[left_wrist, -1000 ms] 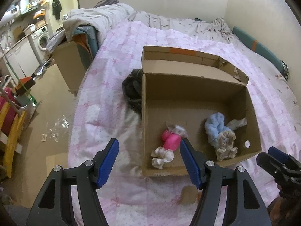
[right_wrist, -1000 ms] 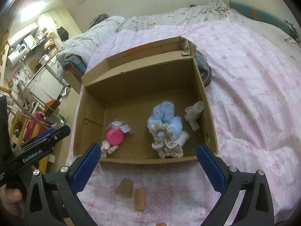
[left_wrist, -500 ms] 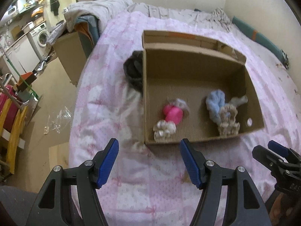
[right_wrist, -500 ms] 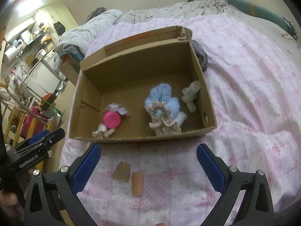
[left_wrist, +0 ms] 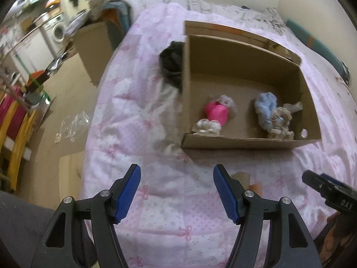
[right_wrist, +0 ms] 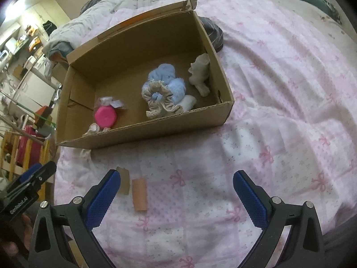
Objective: Organize soft objects
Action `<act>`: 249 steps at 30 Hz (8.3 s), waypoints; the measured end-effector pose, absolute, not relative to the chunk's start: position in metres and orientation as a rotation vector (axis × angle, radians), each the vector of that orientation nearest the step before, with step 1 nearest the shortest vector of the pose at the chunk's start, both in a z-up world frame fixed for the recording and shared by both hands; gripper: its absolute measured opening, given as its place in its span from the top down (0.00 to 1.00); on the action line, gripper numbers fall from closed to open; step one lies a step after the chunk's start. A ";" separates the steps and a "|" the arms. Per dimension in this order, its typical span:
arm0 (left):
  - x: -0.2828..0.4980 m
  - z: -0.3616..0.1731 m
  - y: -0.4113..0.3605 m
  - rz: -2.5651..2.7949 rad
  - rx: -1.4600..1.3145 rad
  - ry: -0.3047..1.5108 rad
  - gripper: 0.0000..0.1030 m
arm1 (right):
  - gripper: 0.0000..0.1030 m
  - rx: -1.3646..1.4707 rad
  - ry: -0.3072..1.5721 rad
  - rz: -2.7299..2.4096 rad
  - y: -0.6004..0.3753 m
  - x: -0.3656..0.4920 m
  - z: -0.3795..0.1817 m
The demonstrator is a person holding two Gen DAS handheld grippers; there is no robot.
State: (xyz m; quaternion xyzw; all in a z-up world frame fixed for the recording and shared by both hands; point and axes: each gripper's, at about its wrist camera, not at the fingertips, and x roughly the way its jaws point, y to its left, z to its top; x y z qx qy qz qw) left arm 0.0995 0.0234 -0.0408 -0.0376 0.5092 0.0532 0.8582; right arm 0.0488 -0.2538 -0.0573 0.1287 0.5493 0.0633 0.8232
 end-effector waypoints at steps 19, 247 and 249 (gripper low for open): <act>0.107 -0.056 0.031 0.119 -0.133 1.120 0.37 | 0.63 0.046 1.378 0.379 -0.158 0.059 -0.123; 0.049 0.030 0.013 0.048 -0.083 0.703 0.01 | 0.00 0.062 0.712 0.163 -0.223 0.017 0.031; 0.049 0.029 0.012 0.045 -0.081 0.704 0.01 | 0.00 0.053 0.711 0.163 -0.222 0.017 0.031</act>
